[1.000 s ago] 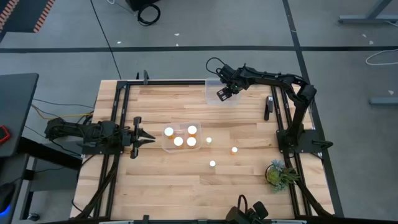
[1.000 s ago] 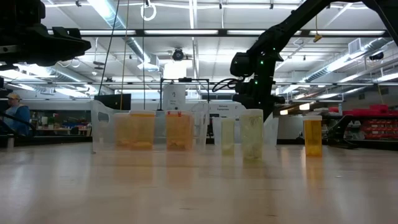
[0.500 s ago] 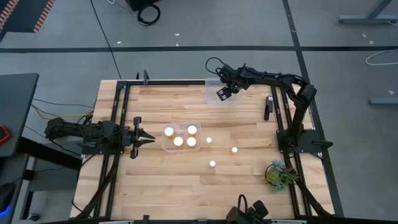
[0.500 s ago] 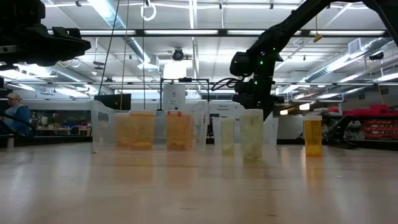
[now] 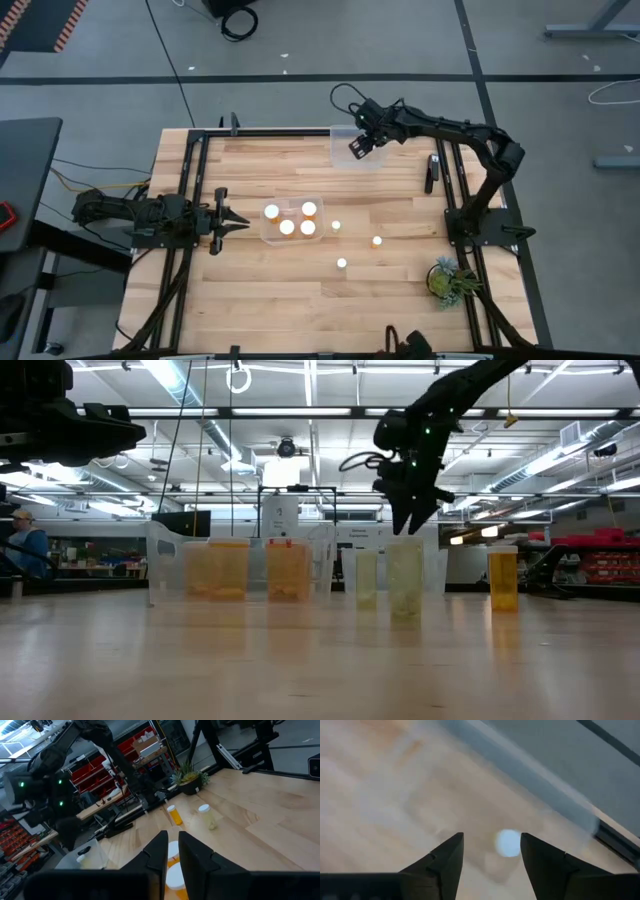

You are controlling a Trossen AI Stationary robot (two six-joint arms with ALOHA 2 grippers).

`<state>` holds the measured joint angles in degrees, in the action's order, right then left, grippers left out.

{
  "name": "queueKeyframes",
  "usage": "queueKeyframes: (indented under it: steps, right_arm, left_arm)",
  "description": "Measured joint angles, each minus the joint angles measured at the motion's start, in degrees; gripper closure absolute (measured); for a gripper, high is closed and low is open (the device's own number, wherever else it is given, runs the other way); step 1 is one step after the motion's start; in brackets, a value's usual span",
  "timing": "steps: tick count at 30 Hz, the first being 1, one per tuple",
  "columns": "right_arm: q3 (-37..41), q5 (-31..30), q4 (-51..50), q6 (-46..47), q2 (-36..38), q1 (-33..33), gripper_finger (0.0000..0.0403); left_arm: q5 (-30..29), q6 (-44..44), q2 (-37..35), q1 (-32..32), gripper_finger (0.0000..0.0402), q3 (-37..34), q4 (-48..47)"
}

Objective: Pick and place medicine bottles into bin by pill shape (circle, oval)
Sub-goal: Put the top small yellow pill bottle into the top transparent bin

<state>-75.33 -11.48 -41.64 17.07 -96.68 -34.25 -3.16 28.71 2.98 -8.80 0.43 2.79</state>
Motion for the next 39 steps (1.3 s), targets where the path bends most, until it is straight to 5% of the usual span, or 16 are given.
queueKeyframes:
  steps: [26, 39]
  right_arm:
    - [-0.12, 0.37, 1.37, 3.63, -1.4, 34.31, 0.0203]
    - [-0.33, -1.25, 3.62, 4.98, -7.0, 40.65, 0.0203]
  left_arm:
    - [-0.01, 0.0, -0.02, 0.0, 0.034, 0.0, -0.04]
    - [0.07, 0.0, 0.89, 0.0, 0.0347, 0.0, -0.66]
